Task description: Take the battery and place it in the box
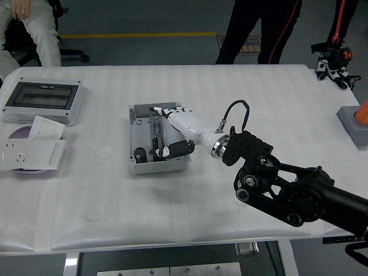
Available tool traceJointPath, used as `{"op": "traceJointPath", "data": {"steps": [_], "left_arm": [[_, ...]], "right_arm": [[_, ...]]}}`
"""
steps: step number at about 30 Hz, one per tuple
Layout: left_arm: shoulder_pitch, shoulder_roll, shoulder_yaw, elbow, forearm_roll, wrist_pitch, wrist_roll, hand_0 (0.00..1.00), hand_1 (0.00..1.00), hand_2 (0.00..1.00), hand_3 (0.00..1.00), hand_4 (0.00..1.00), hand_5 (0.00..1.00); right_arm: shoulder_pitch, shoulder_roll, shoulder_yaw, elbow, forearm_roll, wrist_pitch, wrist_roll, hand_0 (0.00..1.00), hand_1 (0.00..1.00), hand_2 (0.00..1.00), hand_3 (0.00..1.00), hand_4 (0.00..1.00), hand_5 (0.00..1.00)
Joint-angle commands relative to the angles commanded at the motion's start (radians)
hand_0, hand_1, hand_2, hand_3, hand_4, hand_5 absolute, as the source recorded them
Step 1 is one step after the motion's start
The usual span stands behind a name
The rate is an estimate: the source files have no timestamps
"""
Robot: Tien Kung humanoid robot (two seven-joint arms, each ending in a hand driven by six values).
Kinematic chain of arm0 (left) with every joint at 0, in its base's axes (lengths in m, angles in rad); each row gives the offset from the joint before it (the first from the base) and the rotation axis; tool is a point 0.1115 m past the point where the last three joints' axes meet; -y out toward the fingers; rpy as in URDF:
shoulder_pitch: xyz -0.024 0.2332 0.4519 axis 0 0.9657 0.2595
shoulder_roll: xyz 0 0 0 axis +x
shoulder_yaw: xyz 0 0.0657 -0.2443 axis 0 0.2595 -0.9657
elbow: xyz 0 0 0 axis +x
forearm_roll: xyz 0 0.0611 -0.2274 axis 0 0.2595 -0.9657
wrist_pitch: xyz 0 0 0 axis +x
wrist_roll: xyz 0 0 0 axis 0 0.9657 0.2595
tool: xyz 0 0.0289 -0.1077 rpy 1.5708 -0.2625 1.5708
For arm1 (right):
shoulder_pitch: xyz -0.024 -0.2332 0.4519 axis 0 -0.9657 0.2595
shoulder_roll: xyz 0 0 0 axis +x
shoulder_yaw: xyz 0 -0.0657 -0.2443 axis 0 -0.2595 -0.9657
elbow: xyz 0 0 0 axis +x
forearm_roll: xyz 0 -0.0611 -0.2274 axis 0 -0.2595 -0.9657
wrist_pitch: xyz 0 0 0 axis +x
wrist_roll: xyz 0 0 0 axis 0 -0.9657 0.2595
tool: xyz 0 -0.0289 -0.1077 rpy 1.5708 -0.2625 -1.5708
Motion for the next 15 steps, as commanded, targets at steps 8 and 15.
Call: {"op": "traceJointPath", "data": {"steps": [8, 15], "left_arm": [[0.002, -0.001, 0.004, 0.001, -0.007, 0.001, -0.001, 0.37, 0.594, 0.454, 0.373, 0.584, 0.406], [0.005, -0.004, 0.005, 0.001, -0.011, 0.002, 0.006, 0.37, 0.594, 0.455, 0.373, 0.584, 0.404]], "right_arm": [[-0.061, -0.094, 0.177, -0.087, 0.032, -0.028, 0.017, 0.998, 0.95, 0.945, 0.998, 0.93, 0.528], [-0.134, -0.158, 0.334, -0.171, 0.06, -0.034, 0.035, 0.998, 0.921, 0.908, 0.996, 0.933, 0.534]]}}
